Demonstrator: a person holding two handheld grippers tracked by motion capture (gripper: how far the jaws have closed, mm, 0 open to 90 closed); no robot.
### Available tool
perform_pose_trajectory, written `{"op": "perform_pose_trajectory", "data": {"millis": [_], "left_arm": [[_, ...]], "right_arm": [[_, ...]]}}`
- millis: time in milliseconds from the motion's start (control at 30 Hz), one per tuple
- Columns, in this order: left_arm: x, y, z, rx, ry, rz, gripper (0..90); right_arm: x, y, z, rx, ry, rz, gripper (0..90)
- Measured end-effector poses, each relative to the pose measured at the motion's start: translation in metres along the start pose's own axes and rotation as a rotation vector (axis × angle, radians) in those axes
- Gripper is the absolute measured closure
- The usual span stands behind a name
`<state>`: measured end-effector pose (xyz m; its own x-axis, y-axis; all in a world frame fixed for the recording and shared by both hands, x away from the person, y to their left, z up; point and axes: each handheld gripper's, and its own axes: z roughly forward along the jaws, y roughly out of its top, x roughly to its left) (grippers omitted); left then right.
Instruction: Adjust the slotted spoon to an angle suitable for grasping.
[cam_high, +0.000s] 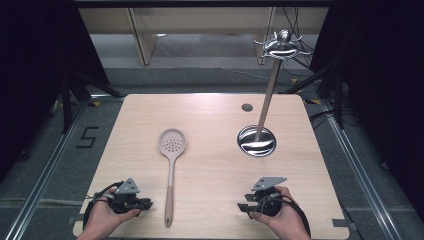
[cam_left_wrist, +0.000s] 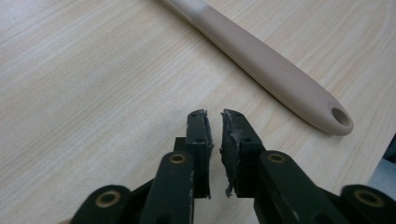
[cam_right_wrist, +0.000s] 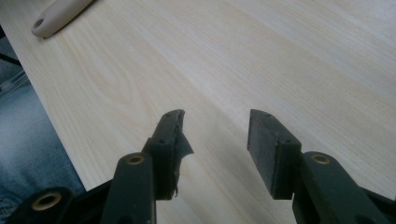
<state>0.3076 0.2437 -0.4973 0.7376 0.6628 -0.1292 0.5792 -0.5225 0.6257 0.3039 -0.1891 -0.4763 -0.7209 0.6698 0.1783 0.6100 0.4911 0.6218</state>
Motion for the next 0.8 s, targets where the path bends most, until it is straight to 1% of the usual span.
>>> {"op": "perform_pose_trajectory", "data": {"millis": [33,67,100,167,200,233,300,333,367,400,433,467,500,533,567,600,633,667,700,733,767,800], "left_arm": [[0.000,0.000,0.000,0.000,0.000,0.000,82.1],[0.000,0.000,0.000,-0.006,0.008,-0.014,82.1],[0.002,0.001,0.000,-0.009,0.019,-0.020,84.3],[0.002,0.001,0.000,-0.011,0.023,-0.022,84.8],[0.001,0.001,0.000,-0.009,0.016,-0.016,85.1],[0.001,0.001,0.000,-0.009,0.016,-0.016,85.3],[-0.001,0.001,0.001,-0.011,0.023,-0.018,86.2],[-0.002,0.000,-0.001,-0.004,0.029,0.011,87.0],[-0.003,-0.001,-0.001,-0.002,0.024,0.000,87.0],[-0.004,-0.001,-0.002,-0.007,0.025,0.008,87.7],[-0.003,0.000,-0.006,0.034,0.028,0.029,88.5],[-0.003,0.000,-0.007,0.032,0.033,0.044,88.8],[-0.006,0.000,-0.005,0.005,0.038,-0.004,88.8],[-0.007,0.002,-0.006,0.030,0.021,0.025,88.8],[-0.007,0.002,-0.006,0.030,0.021,0.025,88.8],[-0.012,0.004,-0.002,0.019,0.022,-0.007,88.9],[-0.012,0.004,-0.002,0.019,0.022,-0.007,88.9],[-0.014,0.005,-0.002,0.036,0.021,-0.002,88.9],[-0.015,0.007,-0.001,0.045,0.024,0.002,88.9],[-0.016,0.008,0.001,0.070,0.023,0.014,88.9],[-0.016,0.008,0.003,0.081,0.016,0.017,88.9],[-0.017,0.008,0.004,0.098,0.014,0.008,88.9]], "right_arm": [[0.000,0.000,0.000,0.000,0.000,0.000,56.0],[0.000,0.000,0.000,-0.003,0.003,0.006,56.0],[-0.001,0.000,0.000,-0.009,0.007,0.011,56.0],[-0.001,0.000,0.000,-0.015,0.006,0.012,56.1],[-0.002,-0.001,0.001,-0.033,0.004,0.021,56.0],[-0.003,-0.001,-0.001,-0.015,0.001,0.019,56.0],[-0.003,-0.001,-0.001,-0.019,-0.001,0.019,56.1],[-0.001,0.002,-0.001,-0.022,-0.006,0.007,56.0],[-0.001,0.002,-0.001,-0.022,-0.006,0.007,56.0],[-0.001,0.003,-0.001,-0.026,-0.010,0.002,56.0],[0.001,0.004,-0.001,-0.028,-0.008,0.006,55.8],[0.002,0.004,0.001,-0.040,-0.011,0.003,55.7],[0.002,0.005,0.001,-0.018,-0.013,-0.001,55.6],[0.003,0.005,0.002,-0.020,-0.009,-0.005,55.3],[0.002,0.004,0.002,-0.027,-0.016,-0.018,55.1],[0.002,0.004,0.001,-0.020,-0.005,0.002,55.0],[0.000,0.004,0.002,-0.045,-0.014,-0.015,54.8],[0.000,0.004,0.000,-0.031,-0.009,0.007,54.6],[0.000,0.004,0.000,-0.031,-0.009,0.007,54.6],[-0.001,0.003,0.001,-0.053,-0.003,0.027,54.6],[-0.003,0.003,-0.002,-0.035,-0.006,0.022,54.6],[-0.004,0.002,-0.001,-0.054,-0.004,0.039,54.5]]}}
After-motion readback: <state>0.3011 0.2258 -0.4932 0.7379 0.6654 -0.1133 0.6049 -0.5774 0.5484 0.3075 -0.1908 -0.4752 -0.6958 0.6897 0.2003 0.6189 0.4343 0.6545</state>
